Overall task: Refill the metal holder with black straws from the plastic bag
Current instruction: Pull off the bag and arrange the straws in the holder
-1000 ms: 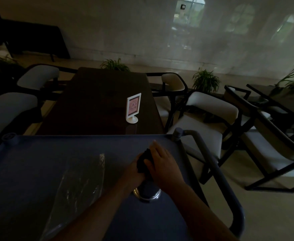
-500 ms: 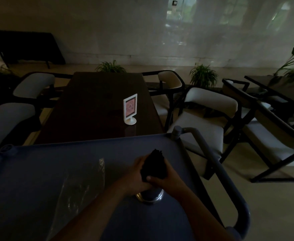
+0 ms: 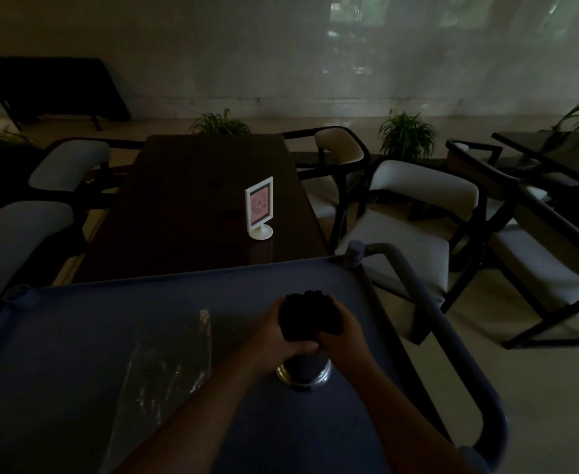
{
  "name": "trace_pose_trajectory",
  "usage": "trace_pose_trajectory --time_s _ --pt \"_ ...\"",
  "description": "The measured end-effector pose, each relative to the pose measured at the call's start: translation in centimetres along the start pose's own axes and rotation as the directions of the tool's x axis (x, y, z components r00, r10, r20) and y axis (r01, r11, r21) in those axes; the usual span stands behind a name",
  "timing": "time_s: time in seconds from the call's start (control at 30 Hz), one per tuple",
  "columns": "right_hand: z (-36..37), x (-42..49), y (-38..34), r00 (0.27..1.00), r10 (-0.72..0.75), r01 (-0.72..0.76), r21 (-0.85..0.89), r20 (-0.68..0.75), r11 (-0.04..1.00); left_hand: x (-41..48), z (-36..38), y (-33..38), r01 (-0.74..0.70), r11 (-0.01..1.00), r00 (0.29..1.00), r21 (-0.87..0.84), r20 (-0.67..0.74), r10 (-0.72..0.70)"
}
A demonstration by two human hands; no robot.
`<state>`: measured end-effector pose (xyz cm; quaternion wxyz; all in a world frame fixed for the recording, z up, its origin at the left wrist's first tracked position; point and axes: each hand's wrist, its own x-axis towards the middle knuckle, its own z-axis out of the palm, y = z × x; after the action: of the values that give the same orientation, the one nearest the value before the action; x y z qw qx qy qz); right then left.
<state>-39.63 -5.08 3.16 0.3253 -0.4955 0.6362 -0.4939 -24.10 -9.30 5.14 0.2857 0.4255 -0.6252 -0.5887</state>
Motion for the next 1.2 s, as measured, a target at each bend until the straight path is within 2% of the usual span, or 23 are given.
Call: trace_pose_trajectory --time_s 0.23,0.37,0.43,0.63,0.77,0.93,1.03,1.2 --pt "-0.7 1.1 0.1 0.997 0.046 -0.050 0.055 0.063 0.997 0.8 -1.4 0.0 0.028 0.995 0.996 -0.093 -0.085 -0.036" --pt "-2.1 1.1 -0.1 0.954 0.085 -0.103 0.051 0.286 0.993 0.7 -2.1 -1.2 0.109 0.993 0.992 -0.054 0.065 -0.105" --pt "-2.6 1.2 -0.2 0.931 0.104 -0.118 0.017 0.351 0.993 0.9 -2.3 -1.5 0.126 0.991 0.989 -0.035 0.083 -0.123" --pt "-2.6 2.9 -1.5 0.929 0.100 -0.064 -0.111 0.357 0.992 2.6 -2.7 0.0 0.051 0.991 0.993 0.127 0.101 -0.064" --pt "-2.6 3.7 -1.4 0.931 0.096 -0.055 -0.124 0.353 0.991 3.3 -3.3 0.4 0.020 0.978 0.984 0.205 0.169 -0.056" --pt "-2.4 4.0 -0.8 0.915 0.126 -0.058 -0.184 0.384 0.981 3.7 -3.2 -1.2 0.077 0.986 0.986 0.147 0.136 -0.098" --pt "-2.4 4.8 -0.8 0.921 0.144 -0.064 -0.223 0.361 0.973 4.4 -3.1 -0.9 0.067 0.978 0.986 0.196 0.136 -0.095" --pt "-2.2 5.9 -0.8 0.933 0.147 -0.080 -0.209 0.328 0.975 5.3 -2.9 -0.6 0.045 0.984 0.994 0.171 0.086 -0.061"
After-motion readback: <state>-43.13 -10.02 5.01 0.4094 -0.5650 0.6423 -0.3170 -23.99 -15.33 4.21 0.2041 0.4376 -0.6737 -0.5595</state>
